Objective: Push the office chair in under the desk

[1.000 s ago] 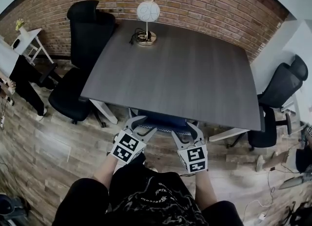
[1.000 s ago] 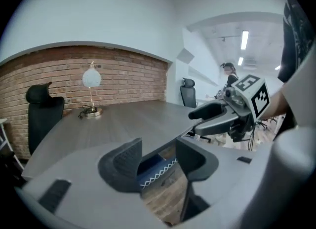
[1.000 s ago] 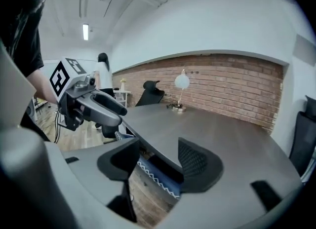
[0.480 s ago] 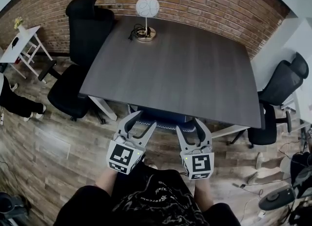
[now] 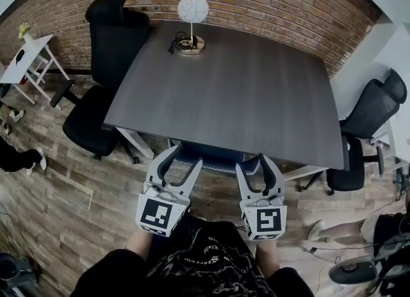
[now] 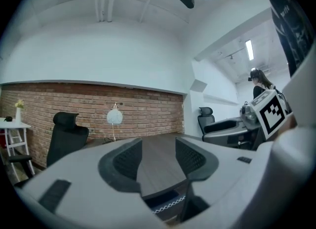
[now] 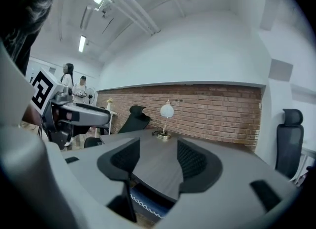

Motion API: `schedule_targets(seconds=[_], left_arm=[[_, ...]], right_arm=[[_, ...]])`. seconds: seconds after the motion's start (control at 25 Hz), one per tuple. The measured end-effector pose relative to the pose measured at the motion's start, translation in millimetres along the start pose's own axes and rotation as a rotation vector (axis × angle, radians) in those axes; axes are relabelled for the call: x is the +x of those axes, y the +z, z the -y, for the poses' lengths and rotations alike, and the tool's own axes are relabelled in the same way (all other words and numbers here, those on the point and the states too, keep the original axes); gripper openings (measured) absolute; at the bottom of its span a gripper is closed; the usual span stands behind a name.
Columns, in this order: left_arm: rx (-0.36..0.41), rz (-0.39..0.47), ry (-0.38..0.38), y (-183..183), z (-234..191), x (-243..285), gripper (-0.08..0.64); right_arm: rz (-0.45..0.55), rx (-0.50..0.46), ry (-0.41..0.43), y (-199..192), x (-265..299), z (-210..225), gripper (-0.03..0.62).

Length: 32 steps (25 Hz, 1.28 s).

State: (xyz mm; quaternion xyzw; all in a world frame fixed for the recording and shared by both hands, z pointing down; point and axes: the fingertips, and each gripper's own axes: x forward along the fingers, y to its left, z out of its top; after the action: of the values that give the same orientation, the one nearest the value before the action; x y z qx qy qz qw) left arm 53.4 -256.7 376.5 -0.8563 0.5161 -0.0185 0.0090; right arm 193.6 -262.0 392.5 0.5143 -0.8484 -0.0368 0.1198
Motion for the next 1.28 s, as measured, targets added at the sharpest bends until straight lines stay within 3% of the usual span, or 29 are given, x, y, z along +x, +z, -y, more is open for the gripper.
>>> schedule_targets(seconds=[0.24, 0.6, 0.76, 0.84, 0.96, 1.28], left_arm=[[0.035, -0.001, -0.008, 2.2, 3.9, 5.7, 0.216], [-0.034, 0.022, -0.028, 4.5, 8.1, 8.8, 0.102], [-0.018, 0.018, -0.021, 4.3, 7.8, 10.1, 0.062], [-0.002, 0.019, -0.022, 4.5, 7.4, 10.3, 0.049], [0.025, 0.015, -0.017, 3.7, 7.9, 10.5, 0.029], [-0.009, 0.001, -0.007, 3.7, 6.3, 12.8, 0.006]], right_arm=[[0.008, 0.012, 0.0, 3.0, 3.8, 4.5, 0.234], [0.004, -0.081, 0.009, 0.6, 10.7, -6.3, 0.1], [0.018, -0.045, 0.02, 4.3, 10.4, -6.6, 0.045], [0.025, -0.081, 0.016, 5.9, 11.1, -6.0, 0.025], [0.007, -0.122, -0.003, 4.6, 11.5, -3.2, 0.012], [-0.015, -0.05, -0.03, 2.7, 11.1, 6.0, 0.003]])
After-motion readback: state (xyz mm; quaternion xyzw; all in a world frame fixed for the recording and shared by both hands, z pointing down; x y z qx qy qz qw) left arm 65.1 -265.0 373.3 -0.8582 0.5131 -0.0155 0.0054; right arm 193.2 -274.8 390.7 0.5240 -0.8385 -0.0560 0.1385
